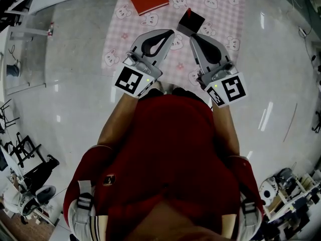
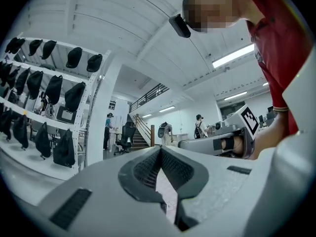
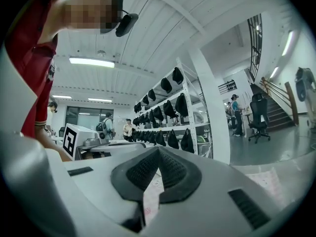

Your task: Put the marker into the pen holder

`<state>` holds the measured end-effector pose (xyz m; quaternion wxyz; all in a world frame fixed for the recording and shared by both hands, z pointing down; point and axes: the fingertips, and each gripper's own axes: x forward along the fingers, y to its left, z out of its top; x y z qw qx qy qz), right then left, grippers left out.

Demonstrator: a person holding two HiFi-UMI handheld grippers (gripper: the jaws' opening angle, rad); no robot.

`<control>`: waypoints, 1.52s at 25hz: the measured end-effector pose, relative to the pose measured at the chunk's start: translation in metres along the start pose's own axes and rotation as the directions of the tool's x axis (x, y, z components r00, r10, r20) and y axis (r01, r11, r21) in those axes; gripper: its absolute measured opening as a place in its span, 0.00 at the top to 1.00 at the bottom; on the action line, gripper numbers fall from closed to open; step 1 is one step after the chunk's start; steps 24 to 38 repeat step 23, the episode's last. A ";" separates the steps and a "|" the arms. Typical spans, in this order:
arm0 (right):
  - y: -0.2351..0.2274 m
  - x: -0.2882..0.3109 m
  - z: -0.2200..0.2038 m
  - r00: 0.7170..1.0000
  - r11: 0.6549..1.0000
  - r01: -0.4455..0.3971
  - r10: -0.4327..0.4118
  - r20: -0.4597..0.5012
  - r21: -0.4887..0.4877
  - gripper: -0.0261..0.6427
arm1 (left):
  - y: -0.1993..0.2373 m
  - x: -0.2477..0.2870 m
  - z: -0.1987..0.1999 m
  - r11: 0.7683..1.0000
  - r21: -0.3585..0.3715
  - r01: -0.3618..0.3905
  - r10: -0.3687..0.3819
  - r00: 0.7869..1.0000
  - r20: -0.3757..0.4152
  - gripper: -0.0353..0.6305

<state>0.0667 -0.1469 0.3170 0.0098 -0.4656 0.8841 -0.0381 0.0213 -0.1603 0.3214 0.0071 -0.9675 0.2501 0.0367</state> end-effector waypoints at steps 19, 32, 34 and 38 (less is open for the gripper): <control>-0.004 -0.017 -0.008 1.000 0.999 0.031 -0.030 -0.003 0.011 0.96 | -0.012 0.006 0.000 1.000 0.004 0.028 -0.028 1.000 0.009 0.94; -0.011 -0.016 -0.011 0.999 0.999 0.033 -0.033 -0.004 0.014 0.96 | -0.009 0.012 -0.004 1.000 0.003 0.027 -0.027 1.000 0.006 0.94; -0.011 -0.016 -0.011 0.999 0.999 0.033 -0.033 -0.004 0.014 0.96 | -0.009 0.012 -0.004 1.000 0.003 0.027 -0.027 1.000 0.006 0.94; -0.011 -0.016 -0.011 0.999 0.999 0.033 -0.033 -0.004 0.014 0.96 | -0.009 0.012 -0.004 1.000 0.003 0.027 -0.027 1.000 0.006 0.94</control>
